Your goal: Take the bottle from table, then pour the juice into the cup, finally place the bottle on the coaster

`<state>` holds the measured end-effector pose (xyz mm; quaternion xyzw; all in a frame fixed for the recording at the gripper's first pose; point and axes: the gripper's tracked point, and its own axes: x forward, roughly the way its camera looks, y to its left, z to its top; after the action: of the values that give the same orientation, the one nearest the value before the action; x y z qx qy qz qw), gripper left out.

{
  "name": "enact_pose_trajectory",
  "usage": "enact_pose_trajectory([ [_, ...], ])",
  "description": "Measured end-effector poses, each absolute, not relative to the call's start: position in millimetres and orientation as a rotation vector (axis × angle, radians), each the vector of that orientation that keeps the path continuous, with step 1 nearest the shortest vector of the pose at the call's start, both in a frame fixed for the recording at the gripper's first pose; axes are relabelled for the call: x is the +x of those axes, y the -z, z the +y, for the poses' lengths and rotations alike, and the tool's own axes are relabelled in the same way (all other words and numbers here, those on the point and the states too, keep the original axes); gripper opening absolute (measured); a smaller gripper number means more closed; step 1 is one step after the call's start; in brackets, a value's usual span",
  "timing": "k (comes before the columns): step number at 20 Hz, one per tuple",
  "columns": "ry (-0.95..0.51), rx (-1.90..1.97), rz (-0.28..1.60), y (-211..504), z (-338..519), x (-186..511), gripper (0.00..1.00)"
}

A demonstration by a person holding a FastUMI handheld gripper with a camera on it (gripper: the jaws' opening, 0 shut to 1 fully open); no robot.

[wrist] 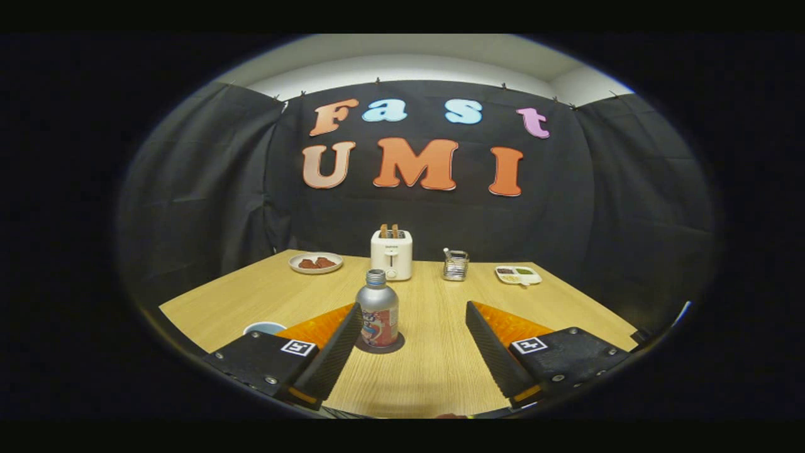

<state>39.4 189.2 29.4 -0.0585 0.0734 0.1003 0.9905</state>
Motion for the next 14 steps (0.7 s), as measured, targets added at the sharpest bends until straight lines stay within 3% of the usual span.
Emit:
enact_pose_trajectory([
  [14,-0.217,-0.103,0.138,-30.7,201.9,34.2,0.97],
])
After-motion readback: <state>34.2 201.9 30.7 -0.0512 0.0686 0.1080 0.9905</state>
